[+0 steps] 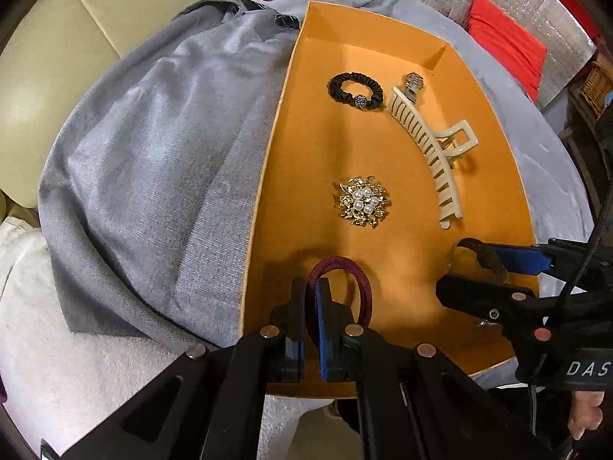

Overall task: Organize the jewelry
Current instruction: 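Carry hair tie and bangle into the orange box and open both tools, then move the left tool to the black hair ties while the right tool reaches the brown ring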

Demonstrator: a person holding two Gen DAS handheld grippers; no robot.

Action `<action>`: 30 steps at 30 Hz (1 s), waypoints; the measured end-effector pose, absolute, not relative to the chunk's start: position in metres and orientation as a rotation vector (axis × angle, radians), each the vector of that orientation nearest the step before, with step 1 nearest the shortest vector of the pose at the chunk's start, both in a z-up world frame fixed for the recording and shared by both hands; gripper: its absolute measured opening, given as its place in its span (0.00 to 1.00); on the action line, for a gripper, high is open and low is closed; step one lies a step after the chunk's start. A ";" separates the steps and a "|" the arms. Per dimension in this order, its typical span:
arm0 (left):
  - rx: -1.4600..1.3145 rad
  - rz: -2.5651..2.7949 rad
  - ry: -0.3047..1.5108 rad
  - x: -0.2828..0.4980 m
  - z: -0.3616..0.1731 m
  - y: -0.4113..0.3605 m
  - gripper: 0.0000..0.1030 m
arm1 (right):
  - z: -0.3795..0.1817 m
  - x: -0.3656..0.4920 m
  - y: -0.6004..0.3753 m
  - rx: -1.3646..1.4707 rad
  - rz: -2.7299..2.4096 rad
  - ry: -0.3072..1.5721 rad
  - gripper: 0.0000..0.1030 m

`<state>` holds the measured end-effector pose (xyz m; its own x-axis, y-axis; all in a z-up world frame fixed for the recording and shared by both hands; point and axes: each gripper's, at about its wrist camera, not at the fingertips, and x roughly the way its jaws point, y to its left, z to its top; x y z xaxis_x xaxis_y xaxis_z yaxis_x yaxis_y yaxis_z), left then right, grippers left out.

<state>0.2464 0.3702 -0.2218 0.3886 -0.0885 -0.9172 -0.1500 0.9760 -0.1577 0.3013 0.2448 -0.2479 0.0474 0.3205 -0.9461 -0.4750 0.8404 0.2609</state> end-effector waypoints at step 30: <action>-0.059 -0.161 1.004 0.244 -0.125 0.220 0.15 | -0.165 0.289 0.003 0.287 0.563 1.077 0.63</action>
<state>0.2438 0.2202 -0.1246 0.5266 -0.1617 -0.8346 0.1077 0.9865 -0.1232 0.2894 0.0029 -0.1655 0.3527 0.5633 -0.7472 -0.2922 0.8249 0.4839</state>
